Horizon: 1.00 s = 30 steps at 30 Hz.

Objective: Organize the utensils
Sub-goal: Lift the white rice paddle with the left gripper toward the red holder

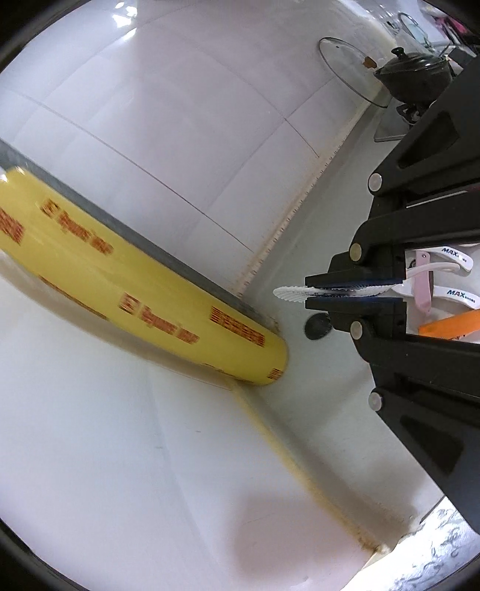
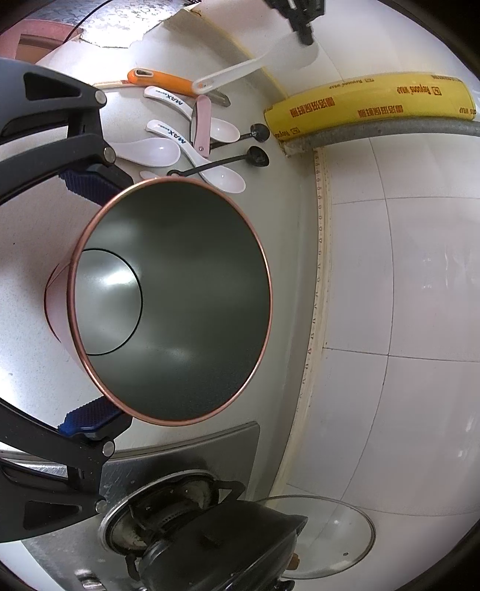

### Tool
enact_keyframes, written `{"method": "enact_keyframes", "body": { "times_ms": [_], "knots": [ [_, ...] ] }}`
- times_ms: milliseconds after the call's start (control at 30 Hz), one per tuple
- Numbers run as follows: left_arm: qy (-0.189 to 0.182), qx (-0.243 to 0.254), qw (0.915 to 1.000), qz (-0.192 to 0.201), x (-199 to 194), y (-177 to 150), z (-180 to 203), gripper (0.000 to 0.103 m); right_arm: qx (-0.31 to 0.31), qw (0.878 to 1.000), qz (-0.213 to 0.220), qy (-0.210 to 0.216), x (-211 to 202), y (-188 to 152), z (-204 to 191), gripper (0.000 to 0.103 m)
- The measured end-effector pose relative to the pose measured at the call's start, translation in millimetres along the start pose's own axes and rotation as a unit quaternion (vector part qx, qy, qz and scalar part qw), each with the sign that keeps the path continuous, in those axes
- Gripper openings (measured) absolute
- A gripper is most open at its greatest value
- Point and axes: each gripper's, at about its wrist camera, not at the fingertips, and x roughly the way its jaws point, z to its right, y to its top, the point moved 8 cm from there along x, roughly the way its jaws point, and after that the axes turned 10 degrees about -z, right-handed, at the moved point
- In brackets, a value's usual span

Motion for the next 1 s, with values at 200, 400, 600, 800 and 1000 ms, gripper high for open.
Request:
{"method": "enact_keyframes", "body": {
  "times_ms": [200,400,600,800,1000],
  "knots": [
    [-0.015,0.040,0.9983,0.041,-38,13,35,0.004,-0.003,1.000,0.000,-0.002,-1,0,-2,0.090],
    [-0.047,0.082,0.9932,0.068,-66,20,77,0.004,-0.003,1.000,0.001,-0.002,-1,0,-2,0.090],
    [-0.091,0.131,0.9844,0.075,-75,20,128,0.004,-0.010,1.000,0.001,-0.003,-2,0,-6,0.090],
    [-0.133,0.191,0.9703,0.067,-72,5,185,0.004,-0.018,1.000,0.002,-0.002,-3,0,-9,0.090],
    [-0.163,0.244,0.9552,0.039,-55,-23,233,0.004,-0.031,0.999,0.005,-0.004,-4,0,-14,0.090]
  ]
}}
